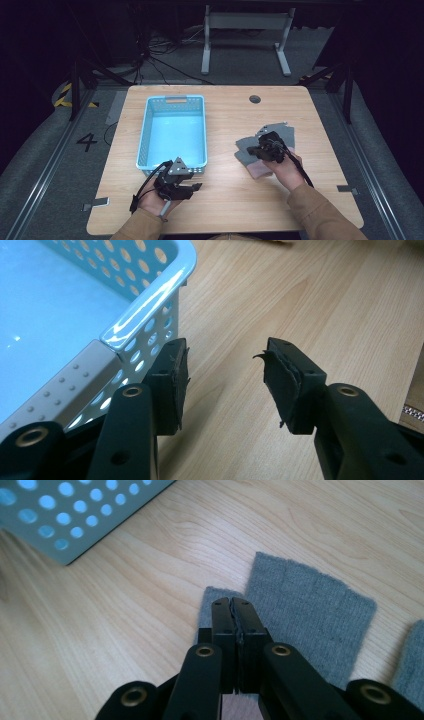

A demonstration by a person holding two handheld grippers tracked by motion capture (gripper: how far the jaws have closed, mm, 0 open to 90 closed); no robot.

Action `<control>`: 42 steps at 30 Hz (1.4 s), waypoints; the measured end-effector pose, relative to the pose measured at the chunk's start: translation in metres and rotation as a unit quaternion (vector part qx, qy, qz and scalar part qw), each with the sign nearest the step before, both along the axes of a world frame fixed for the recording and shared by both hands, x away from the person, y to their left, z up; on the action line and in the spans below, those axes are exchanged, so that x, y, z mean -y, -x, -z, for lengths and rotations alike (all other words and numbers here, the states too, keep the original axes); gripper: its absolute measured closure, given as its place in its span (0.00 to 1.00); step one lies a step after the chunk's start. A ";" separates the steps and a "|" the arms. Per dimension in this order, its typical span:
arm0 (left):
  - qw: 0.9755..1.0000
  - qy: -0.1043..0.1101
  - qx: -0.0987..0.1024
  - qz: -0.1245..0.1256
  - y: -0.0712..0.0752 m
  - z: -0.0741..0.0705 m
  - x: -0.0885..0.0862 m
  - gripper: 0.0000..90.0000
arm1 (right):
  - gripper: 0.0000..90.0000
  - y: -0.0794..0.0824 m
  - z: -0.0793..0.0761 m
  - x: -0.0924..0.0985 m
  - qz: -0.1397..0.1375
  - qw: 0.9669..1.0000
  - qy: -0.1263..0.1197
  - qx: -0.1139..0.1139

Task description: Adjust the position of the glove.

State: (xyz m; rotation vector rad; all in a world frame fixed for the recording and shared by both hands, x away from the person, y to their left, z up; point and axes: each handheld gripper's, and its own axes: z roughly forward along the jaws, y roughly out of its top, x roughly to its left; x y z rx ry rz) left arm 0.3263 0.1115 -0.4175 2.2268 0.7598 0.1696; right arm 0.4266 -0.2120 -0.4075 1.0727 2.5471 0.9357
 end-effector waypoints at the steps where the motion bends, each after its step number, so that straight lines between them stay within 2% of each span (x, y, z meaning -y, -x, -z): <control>1: 1.000 0.001 0.000 0.000 0.000 0.000 0.000 0.59 | 0.99 -0.002 0.001 0.000 0.002 1.000 -0.002 -0.001; 5: 1.000 0.001 -0.001 -0.001 -0.001 0.001 0.000 0.59 | 0.99 -0.011 0.005 0.003 0.022 1.000 -0.011 -0.012; 10: 1.000 0.001 0.000 -0.001 0.000 0.001 0.000 0.59 | 0.99 -0.011 0.014 -0.006 0.013 1.000 0.013 -0.016; 14: 1.000 -0.004 -0.001 0.001 0.000 0.001 0.001 0.59 | 0.99 -0.012 0.017 -0.009 0.012 1.000 0.018 -0.011; 16: 1.000 -0.004 -0.001 0.002 0.000 0.001 0.001 0.59 | 0.99 -0.011 0.020 -0.015 0.007 1.000 0.021 -0.019; 20: 1.000 -0.003 -0.001 0.002 0.000 0.001 0.001 0.59 | 0.99 -0.011 0.024 -0.022 -0.003 0.999 0.027 -0.020; 24: 1.000 -0.003 -0.001 0.003 0.000 0.001 0.001 0.59 | 0.99 -0.011 0.027 -0.025 -0.001 0.999 0.032 -0.025; 27: 1.000 0.000 0.000 0.002 0.000 0.002 0.000 0.59 | 0.99 -0.013 0.024 -0.020 0.008 1.000 0.023 -0.019; 29: 1.000 0.001 -0.001 0.003 0.000 0.001 -0.001 0.59 | 0.99 -0.016 0.021 -0.012 0.027 0.999 0.020 -0.018; 31: 1.000 0.001 0.000 0.002 0.000 0.001 -0.001 0.59 | 0.99 -0.020 0.018 0.001 0.058 0.998 0.032 -0.011; 32: 1.000 0.001 0.000 0.002 0.000 0.001 -0.001 0.59 | 0.99 -0.023 0.017 0.011 0.079 0.996 0.029 -0.012; 33: 1.000 0.001 0.000 0.002 0.000 0.001 -0.001 0.59 | 0.99 -0.023 0.017 0.011 0.079 0.996 0.029 -0.012; 35: 1.000 0.001 -0.001 0.001 0.000 0.002 0.000 0.59 | 0.99 -0.030 0.017 0.030 0.121 0.992 0.020 -0.015; 42: 1.000 -0.001 -0.001 0.002 0.000 0.001 0.001 0.59 | 0.99 -0.035 0.020 0.041 0.153 0.988 0.038 -0.005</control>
